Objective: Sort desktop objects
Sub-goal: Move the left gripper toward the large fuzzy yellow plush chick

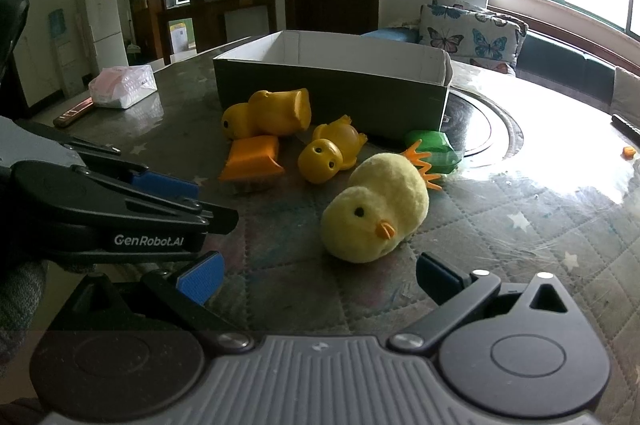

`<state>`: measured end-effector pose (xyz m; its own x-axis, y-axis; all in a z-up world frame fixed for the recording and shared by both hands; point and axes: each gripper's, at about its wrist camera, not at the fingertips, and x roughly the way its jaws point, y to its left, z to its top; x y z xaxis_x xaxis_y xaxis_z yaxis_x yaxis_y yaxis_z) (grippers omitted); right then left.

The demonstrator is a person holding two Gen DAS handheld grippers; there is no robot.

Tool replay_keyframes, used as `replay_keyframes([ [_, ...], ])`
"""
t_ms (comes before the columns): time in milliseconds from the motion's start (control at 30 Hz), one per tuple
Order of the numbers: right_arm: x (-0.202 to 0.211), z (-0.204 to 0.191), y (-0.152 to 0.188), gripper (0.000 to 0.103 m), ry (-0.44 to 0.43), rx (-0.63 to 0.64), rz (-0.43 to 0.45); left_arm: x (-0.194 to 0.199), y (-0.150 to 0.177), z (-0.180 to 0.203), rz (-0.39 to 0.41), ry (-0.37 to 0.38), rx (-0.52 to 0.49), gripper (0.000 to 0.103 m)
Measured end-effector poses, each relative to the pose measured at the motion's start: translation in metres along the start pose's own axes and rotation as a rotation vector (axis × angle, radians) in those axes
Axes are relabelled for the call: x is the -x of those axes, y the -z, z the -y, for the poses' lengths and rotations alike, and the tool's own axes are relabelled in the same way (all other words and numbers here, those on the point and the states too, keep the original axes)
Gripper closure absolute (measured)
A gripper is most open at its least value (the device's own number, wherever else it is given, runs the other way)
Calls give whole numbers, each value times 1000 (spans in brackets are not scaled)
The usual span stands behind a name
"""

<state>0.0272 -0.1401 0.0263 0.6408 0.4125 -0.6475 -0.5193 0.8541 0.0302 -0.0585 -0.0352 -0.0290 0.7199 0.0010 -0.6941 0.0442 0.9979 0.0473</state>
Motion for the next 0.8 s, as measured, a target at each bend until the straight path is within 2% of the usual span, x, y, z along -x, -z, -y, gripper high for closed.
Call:
replay_keyframes([
  [100,-1,0,0,0,4,2,-2,1,-1,0,-1,3,-2,64],
  [133,-1,0,0,0,6,2,-2,-8,-17,-5,-7,4,-3,64],
  [200,-1,1,-1,0,9,1,-2,-42,-80,-25,-28,9,-5,64],
  [233,-1,1,-1,0,10,2,-2,-51,-96,-30,-33,11,-6,64],
  [800,-9,6,-9,0,17,6,-5,-67,-112,-26,-48,26,-12,64],
])
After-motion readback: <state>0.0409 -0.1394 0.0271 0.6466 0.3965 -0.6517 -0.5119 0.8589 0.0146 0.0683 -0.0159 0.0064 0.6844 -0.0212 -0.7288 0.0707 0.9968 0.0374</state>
